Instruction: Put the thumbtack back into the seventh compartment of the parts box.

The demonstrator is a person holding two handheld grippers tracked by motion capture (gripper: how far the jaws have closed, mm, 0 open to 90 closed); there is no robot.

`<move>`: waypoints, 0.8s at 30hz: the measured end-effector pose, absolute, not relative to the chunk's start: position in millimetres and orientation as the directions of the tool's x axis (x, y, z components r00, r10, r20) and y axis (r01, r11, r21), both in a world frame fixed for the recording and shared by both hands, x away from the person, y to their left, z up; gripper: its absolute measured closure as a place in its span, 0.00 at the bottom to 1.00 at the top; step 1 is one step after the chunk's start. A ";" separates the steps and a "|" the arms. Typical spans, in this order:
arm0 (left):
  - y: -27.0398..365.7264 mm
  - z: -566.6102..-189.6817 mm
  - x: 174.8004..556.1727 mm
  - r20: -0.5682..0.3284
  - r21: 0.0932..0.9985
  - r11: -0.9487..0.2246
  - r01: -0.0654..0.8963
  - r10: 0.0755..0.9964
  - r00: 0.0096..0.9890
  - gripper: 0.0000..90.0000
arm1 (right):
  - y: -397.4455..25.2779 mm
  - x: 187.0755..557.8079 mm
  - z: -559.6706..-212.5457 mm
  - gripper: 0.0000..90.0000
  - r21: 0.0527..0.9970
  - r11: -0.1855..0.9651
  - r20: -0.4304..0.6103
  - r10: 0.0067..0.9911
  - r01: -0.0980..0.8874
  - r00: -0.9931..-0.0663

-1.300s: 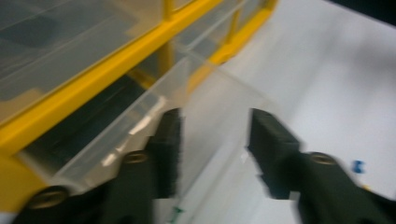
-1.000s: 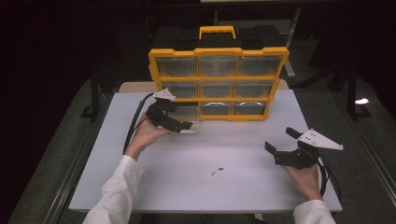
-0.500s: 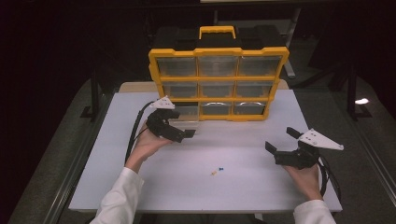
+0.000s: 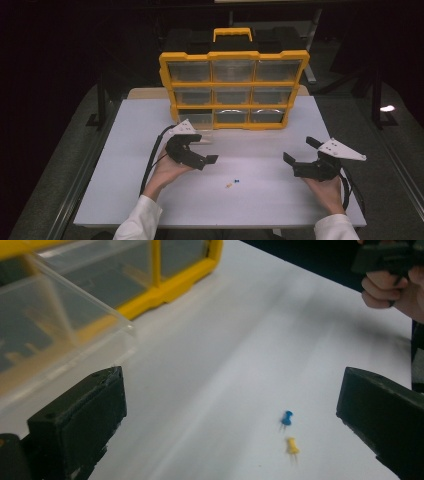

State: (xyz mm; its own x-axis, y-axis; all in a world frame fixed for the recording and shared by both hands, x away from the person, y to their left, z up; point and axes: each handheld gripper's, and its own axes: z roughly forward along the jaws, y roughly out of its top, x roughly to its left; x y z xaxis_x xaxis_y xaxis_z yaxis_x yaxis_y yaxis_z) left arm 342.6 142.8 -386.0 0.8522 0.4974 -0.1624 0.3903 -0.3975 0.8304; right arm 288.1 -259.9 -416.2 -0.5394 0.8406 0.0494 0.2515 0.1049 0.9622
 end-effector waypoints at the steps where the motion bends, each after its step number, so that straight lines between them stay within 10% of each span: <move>1: 141.1 -387.6 341.2 -0.161 0.829 -0.403 0.389 0.493 0.855 0.00 | -260.1 288.1 -416.1 0.00 0.962 0.104 0.050 0.841 0.251 -0.539; 24: 107.7 -428.4 306.9 -0.175 0.753 -0.517 0.408 0.440 0.881 0.05 | -261.6 288.3 -416.5 0.00 0.962 0.103 0.050 0.842 0.252 -0.536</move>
